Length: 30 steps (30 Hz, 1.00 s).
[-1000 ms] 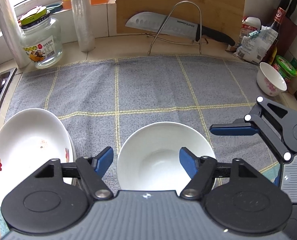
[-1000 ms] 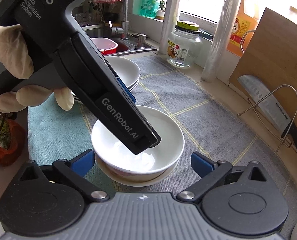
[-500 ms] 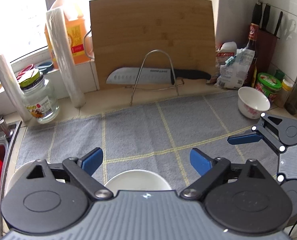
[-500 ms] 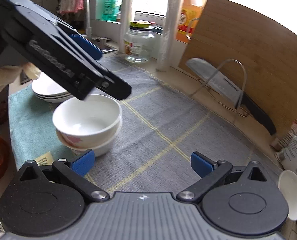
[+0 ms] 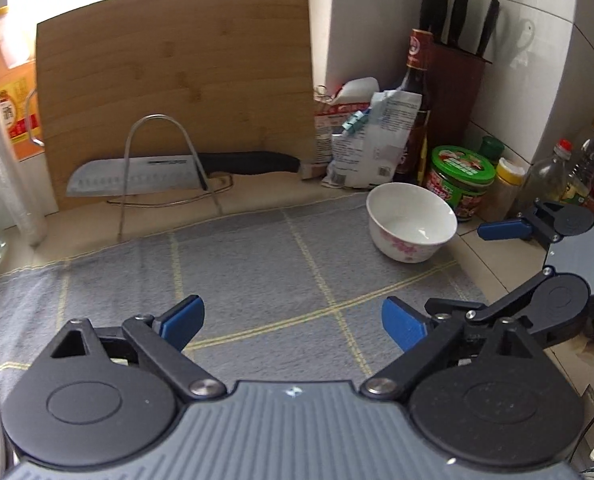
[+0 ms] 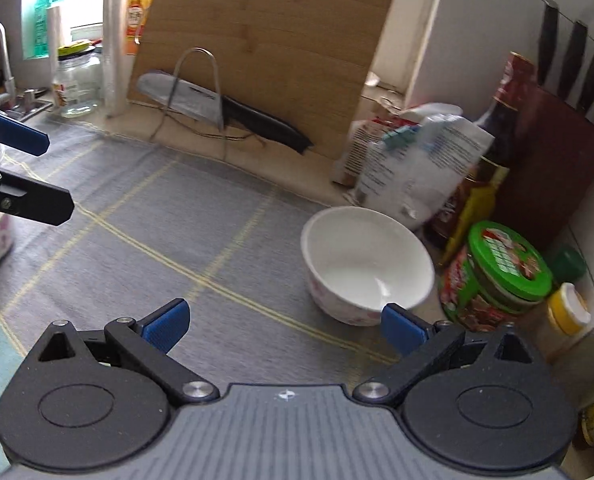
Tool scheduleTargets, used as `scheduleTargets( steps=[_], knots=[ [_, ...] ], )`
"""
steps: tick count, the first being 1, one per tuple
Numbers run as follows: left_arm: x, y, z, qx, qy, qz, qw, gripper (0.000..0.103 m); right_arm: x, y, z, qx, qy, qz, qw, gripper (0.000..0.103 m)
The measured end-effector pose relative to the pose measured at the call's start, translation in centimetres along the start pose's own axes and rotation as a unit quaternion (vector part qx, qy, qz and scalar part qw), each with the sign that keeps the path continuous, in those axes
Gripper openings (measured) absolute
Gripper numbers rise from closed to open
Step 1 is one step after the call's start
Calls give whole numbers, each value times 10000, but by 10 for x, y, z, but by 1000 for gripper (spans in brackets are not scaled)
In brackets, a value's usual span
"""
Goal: Organize plates and bowls
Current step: 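Move the left tool to the last pink-flowered bowl by the bottles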
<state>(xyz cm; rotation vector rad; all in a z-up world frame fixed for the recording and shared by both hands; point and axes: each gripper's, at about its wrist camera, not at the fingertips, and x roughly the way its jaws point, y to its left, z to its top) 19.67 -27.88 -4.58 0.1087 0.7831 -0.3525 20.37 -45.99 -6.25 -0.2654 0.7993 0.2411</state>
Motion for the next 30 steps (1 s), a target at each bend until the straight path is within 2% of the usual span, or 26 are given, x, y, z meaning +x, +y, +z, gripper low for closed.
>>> scheduleTargets(
  steps=[3, 7, 9, 12, 17, 24, 30],
  knots=[
    [24, -19, 4, 153, 66, -155, 9997, 95, 8, -31, -11, -31, 96, -160, 9998, 103],
    [53, -38, 6, 368, 212, -303, 9986, 95, 21, -59, -19, -187, 173, -139, 9996, 103],
    [64, -47, 7, 500, 287, -352, 9977, 95, 28, -68, -19, -310, 208, -42, 9993, 103],
    [74, -57, 14, 738, 363, -614, 9947, 95, 38, -75, -20, -618, 233, 201, 9976, 103],
    [91, -66, 37, 1364, 484, -817, 9861, 95, 56, -76, -17, -1071, 300, 502, 9925, 103],
    [126, -65, 74, 1080, 713, -1046, 9860, 93, 71, -76, -10, -1064, 245, 722, 9914, 103],
    [157, -72, 90, 926, 963, -1194, 9838, 92, 76, -75, -6, -994, 135, 780, 9919, 103]
  ],
)
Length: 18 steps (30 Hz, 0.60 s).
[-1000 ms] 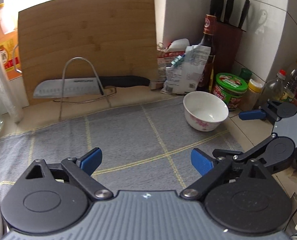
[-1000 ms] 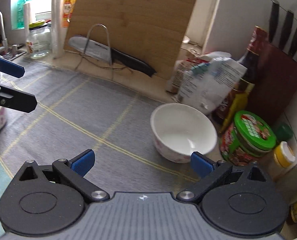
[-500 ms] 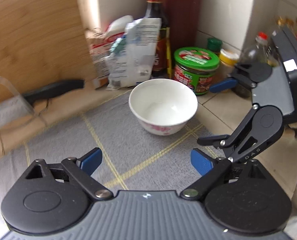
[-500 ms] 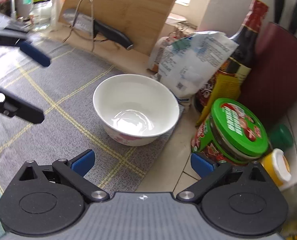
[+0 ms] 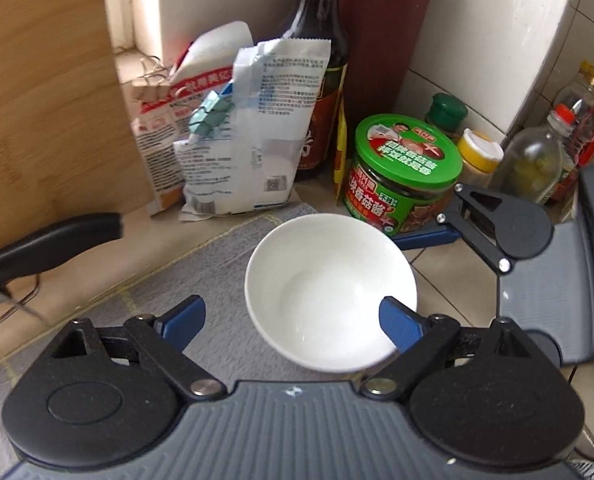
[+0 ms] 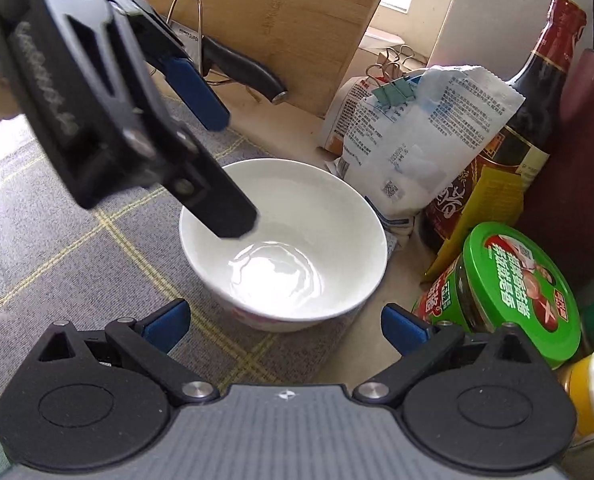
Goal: Organize plates and bowls
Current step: 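Move the left tool to the last pink-flowered bowl by the bottles, then grasp the pink-flowered bowl's rim with the left tool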
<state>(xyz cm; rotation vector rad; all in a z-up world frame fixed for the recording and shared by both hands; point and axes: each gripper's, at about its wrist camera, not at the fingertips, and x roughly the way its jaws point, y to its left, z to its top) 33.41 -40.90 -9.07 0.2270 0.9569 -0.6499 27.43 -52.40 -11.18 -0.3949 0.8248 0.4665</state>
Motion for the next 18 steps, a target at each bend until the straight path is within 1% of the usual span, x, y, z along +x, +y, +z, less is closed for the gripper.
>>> scheduleTargets(
  steps=[1, 2, 3, 5, 9, 12, 15, 18],
  knots=[
    [5, 0, 3, -19, 27, 5, 10000, 91, 1, 0, 1, 4, -18, 23, 10000, 103],
    [8, 0, 6, -39, 41, -41, 10000, 87, 3, -1, 2, 13, -22, 33, 10000, 103],
    [13, 0, 9, -77, 62, -96, 9999, 86, 4, -2, 3, 21, -37, 29, 10000, 102],
    [20, 0, 13, -182, 141, -177, 9996, 86, 7, -3, 4, 20, -45, 62, 10000, 102],
    [31, 2, 20, -276, 207, -262, 9991, 79, 14, -4, 7, 12, -76, 87, 9999, 100],
    [37, 4, 21, -371, 260, -279, 9986, 75, 17, -6, 9, 7, -79, 98, 9999, 96],
    [38, 7, 22, -468, 282, -311, 9980, 71, 17, -7, 11, 14, -100, 148, 9998, 94],
    [39, 9, 23, -529, 290, -343, 9976, 70, 17, -6, 12, -24, -107, 135, 9998, 93]
  ],
)
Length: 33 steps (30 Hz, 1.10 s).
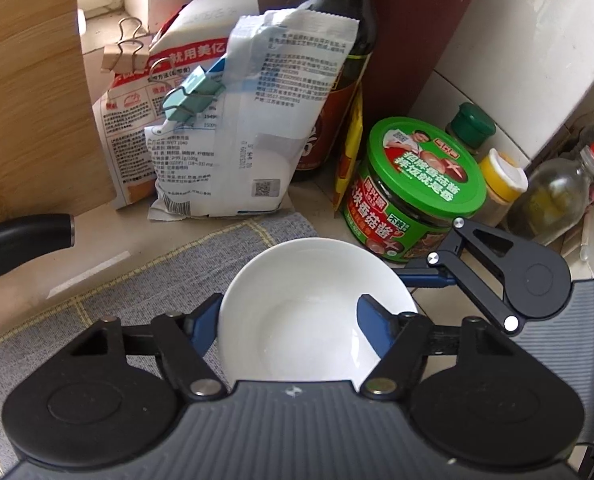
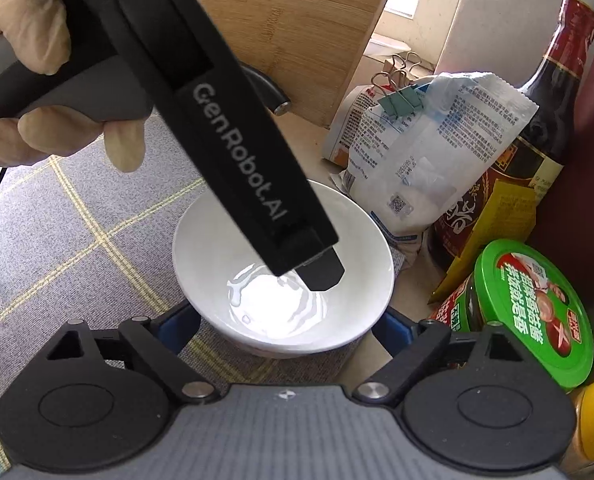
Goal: Organize plates and bowls
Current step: 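Grasp the pink-flowered bowl's rim with the left tool, then lift and carry the held bowl with the left tool toward the bowl stack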
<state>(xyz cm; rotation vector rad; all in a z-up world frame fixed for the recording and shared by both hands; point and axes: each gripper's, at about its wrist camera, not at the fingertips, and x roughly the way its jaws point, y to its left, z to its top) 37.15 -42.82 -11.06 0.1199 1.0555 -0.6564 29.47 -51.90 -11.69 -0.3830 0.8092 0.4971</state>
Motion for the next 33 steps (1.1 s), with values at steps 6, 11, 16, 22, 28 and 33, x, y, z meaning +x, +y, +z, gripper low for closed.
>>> scheduleTargets(
  steps=[6, 11, 16, 22, 28, 33],
  knots=[
    [0, 0, 0, -33, 8, 47, 10000, 67, -4, 3, 0, 39, 21, 0, 10000, 92],
    [-3, -2, -2, -11, 11, 79, 10000, 67, -7, 5, 0, 32, 52, 24, 10000, 92],
    [-10, -4, -7, -55, -2, 99, 9999, 67, -12, 10, 1, -34, 68, 38, 10000, 92],
    [-27, -8, -11, -102, -126, 118, 9998, 67, -24, 14, 5, 37, 77, 154, 9998, 92],
    [-49, -14, -20, -188, -255, 215, 9993, 67, -38, 25, 8, -48, 51, 235, 9997, 92],
    [-66, -19, -31, -260, -323, 311, 9987, 67, -48, 34, 9, -76, 30, 359, 9993, 92]
  ],
)
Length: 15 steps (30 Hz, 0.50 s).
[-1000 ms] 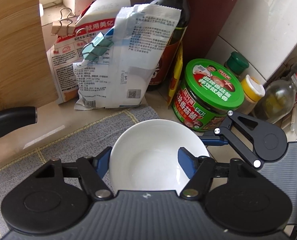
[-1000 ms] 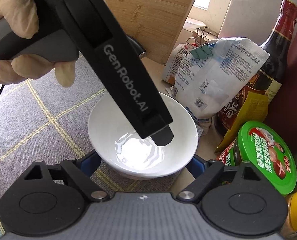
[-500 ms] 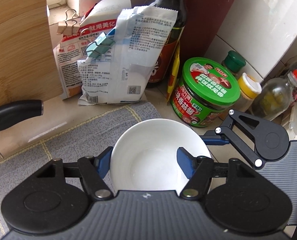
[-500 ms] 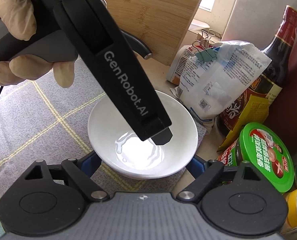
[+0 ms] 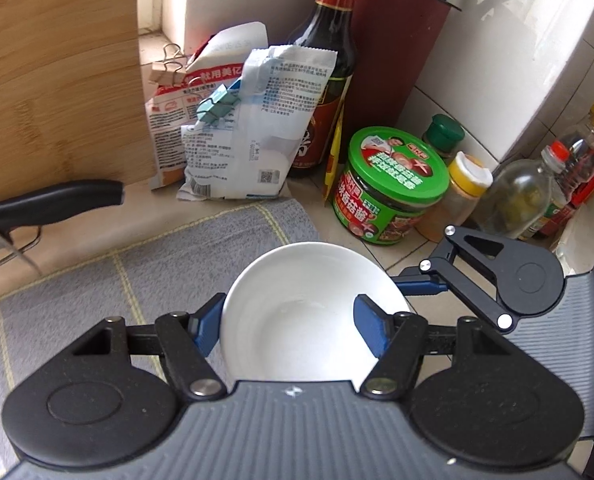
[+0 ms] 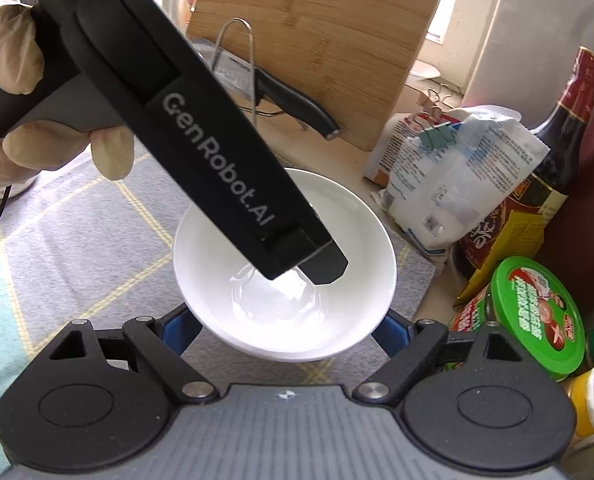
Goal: Organize plates and bowls
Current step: 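Lift and carry the held bowl with the left tool toward the bowl stack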
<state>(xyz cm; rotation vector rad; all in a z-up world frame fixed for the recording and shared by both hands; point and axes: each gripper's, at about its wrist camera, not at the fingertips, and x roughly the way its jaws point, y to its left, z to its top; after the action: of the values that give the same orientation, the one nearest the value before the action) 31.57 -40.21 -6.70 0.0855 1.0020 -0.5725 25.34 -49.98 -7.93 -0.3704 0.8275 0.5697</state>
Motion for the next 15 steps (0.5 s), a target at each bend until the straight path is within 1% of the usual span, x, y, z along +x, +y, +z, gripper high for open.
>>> scheduleTargets(
  steps=[10, 15],
  knots=[
    [-33, -3, -22, -136, -194, 116, 9997, 67, -13, 23, 3, -90, -11, 189, 9998, 92],
    [-44, 3, -31, -209, -258, 136, 9994, 67, -18, 37, 7, -152, 1, 217, 9996, 92]
  ],
)
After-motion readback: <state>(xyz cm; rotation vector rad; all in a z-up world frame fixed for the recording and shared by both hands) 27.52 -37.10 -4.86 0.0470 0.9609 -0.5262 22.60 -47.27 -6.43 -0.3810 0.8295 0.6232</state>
